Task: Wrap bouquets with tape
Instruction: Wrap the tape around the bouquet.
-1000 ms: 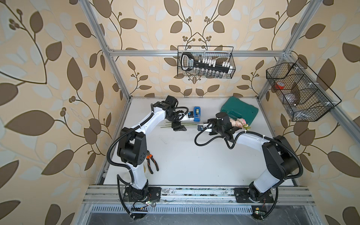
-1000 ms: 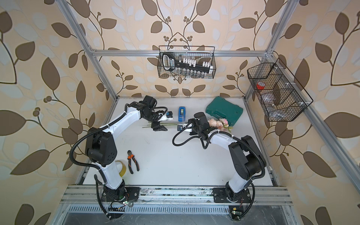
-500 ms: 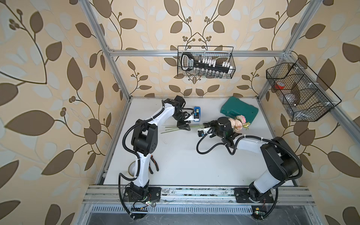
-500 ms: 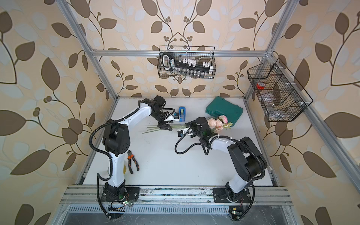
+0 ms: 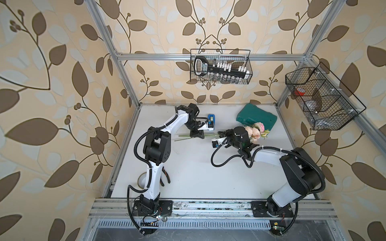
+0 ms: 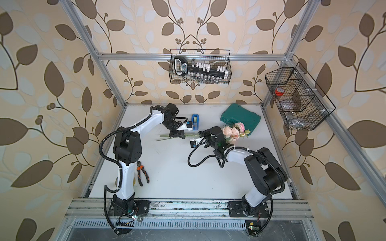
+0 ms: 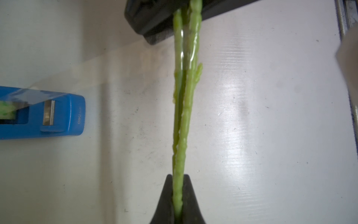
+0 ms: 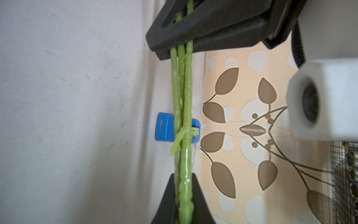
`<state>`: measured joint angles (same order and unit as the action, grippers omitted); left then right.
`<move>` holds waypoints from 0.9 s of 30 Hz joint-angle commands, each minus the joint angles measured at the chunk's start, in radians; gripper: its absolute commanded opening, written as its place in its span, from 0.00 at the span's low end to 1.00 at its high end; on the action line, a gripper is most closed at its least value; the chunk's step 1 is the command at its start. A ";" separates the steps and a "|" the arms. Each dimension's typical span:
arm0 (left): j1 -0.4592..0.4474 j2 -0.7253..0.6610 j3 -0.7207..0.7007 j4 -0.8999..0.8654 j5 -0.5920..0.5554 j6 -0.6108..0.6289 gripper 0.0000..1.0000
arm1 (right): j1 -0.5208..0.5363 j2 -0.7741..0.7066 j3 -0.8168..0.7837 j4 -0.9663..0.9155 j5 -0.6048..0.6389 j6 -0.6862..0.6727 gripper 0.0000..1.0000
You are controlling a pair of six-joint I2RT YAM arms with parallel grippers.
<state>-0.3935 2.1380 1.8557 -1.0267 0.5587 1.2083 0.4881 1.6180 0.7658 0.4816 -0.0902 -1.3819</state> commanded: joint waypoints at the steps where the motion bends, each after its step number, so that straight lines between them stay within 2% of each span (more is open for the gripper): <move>1: -0.005 -0.057 -0.068 0.147 -0.074 -0.026 0.00 | 0.020 -0.068 0.044 -0.097 -0.089 0.087 0.26; 4: -0.005 -0.142 -0.189 0.315 -0.115 -0.056 0.00 | 0.019 -0.109 -0.009 -0.066 -0.088 0.104 0.63; 5: -0.005 -0.164 -0.222 0.357 -0.124 -0.069 0.00 | 0.019 -0.126 -0.024 -0.056 -0.082 0.121 0.66; 10: -0.019 -0.247 -0.325 0.462 -0.185 -0.052 0.00 | 0.018 -0.266 -0.069 -0.131 -0.061 0.280 0.69; 15: -0.049 -0.318 -0.448 0.609 -0.268 -0.029 0.00 | 0.006 -0.321 -0.005 -0.265 -0.039 0.423 0.71; 20: -0.074 -0.378 -0.527 0.728 -0.321 -0.016 0.00 | -0.069 -0.253 0.176 -0.449 -0.145 0.604 0.64; 22: -0.088 -0.399 -0.564 0.781 -0.357 0.004 0.00 | -0.085 -0.200 0.264 -0.574 -0.206 0.610 0.61; 27: -0.104 -0.443 -0.623 0.880 -0.367 0.005 0.00 | -0.092 -0.078 0.396 -0.743 -0.225 0.606 0.51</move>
<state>-0.4858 1.7699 1.2449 -0.2649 0.1864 1.1873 0.3988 1.4841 1.1156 -0.0727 -0.2504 -0.8116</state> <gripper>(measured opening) 0.065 0.525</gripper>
